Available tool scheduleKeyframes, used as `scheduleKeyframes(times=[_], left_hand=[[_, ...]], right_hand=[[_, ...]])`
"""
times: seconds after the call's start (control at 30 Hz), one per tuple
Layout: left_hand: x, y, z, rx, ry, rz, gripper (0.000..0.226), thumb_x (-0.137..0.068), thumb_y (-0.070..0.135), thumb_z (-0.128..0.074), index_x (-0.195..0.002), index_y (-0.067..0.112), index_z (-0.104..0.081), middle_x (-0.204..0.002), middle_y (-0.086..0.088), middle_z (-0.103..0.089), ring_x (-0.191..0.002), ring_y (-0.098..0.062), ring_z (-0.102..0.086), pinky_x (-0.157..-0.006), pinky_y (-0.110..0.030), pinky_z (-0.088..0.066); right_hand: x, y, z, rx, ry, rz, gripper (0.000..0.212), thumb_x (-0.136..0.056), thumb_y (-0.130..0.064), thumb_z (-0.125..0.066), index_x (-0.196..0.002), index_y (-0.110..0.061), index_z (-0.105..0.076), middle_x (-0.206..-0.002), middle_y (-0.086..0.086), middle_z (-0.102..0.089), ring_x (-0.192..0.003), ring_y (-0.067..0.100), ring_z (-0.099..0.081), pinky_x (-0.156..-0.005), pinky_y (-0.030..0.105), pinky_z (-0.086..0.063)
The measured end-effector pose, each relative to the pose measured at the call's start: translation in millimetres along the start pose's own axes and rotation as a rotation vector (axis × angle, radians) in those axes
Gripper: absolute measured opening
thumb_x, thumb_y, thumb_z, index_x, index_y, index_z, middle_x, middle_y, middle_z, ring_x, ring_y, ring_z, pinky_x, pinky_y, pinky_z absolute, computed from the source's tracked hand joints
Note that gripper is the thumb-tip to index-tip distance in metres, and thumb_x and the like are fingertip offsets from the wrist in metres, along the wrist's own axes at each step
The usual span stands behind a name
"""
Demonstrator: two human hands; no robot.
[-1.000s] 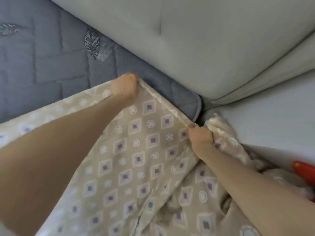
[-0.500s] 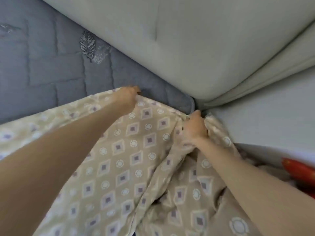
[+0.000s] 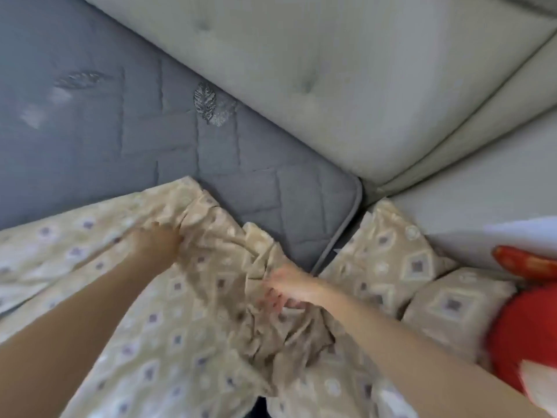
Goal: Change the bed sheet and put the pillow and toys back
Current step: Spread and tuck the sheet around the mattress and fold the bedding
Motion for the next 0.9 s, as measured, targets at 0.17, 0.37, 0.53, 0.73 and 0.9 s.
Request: scheduleKeyframes(times=[0.17,0.37,0.53,0.73,0.9], left_hand=[[11.5,27.2,-10.2,0.111,0.151,-0.084,0.055,-0.093,0.014,-0.047,-0.144,0.021,-0.03,-0.137,-0.004,-0.044,-0.127,-0.024,-0.043,-0.099,-0.036,-0.04],[23.4,68.5,4.2,0.302,0.215,-0.237,0.056,-0.086,0.001,-0.053,-0.137,0.017,-0.037,-0.141,-0.002,-0.035,-0.128,-0.023,-0.039,-0.101,-0.038,-0.04],[34.3,72.8,12.3,0.455,0.133,-0.348,0.076,-0.084,-0.001,-0.056,-0.148,0.022,-0.022,-0.153,0.003,-0.023,-0.137,-0.024,-0.031,-0.099,-0.038,-0.041],[51.3,82.1,44.8,0.494,0.139,-0.39,0.083,-0.09,0.009,-0.053,-0.153,0.022,-0.001,-0.152,-0.003,-0.03,-0.142,-0.027,-0.024,-0.106,-0.041,-0.032],[62.3,96.0,80.0,0.394,0.187,-0.446,0.079,-0.091,0.019,-0.055,-0.152,0.023,-0.005,-0.152,-0.004,-0.028,-0.136,-0.027,-0.033,-0.105,-0.041,-0.033]], right_hand=[[5.7,-11.9,30.7,0.391,0.671,0.201,0.083,-0.074,-0.047,-0.074,-0.14,-0.024,-0.03,-0.136,0.002,-0.037,-0.125,0.027,-0.032,-0.098,0.038,-0.04],[-3.7,16.2,1.3,0.129,0.612,0.053,0.027,-0.098,-0.038,-0.044,-0.089,-0.013,-0.05,-0.09,0.004,-0.056,-0.091,0.028,-0.057,-0.068,0.035,-0.042],[87.4,-1.3,32.2,-0.263,1.122,0.272,0.023,-0.102,-0.025,-0.032,-0.084,-0.014,-0.042,-0.065,0.003,-0.046,-0.06,0.023,-0.044,-0.057,0.041,-0.032],[211.9,11.1,93.8,-0.692,1.727,0.231,0.036,-0.104,-0.021,-0.029,-0.132,-0.005,-0.044,-0.09,0.014,-0.057,-0.089,0.03,-0.056,-0.067,0.023,-0.029],[216.3,18.7,96.7,-0.104,1.478,-0.203,0.06,-0.091,-0.015,-0.054,-0.143,-0.012,-0.026,-0.142,0.016,-0.035,-0.129,0.037,-0.032,-0.106,0.042,-0.028]])
Point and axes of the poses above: each hand's wrist, its own x-axis away from the middle knuckle, its own z-axis out of the back of the hand, y = z × x, the point moved 9 cm from there along -x, towards the middle knuckle
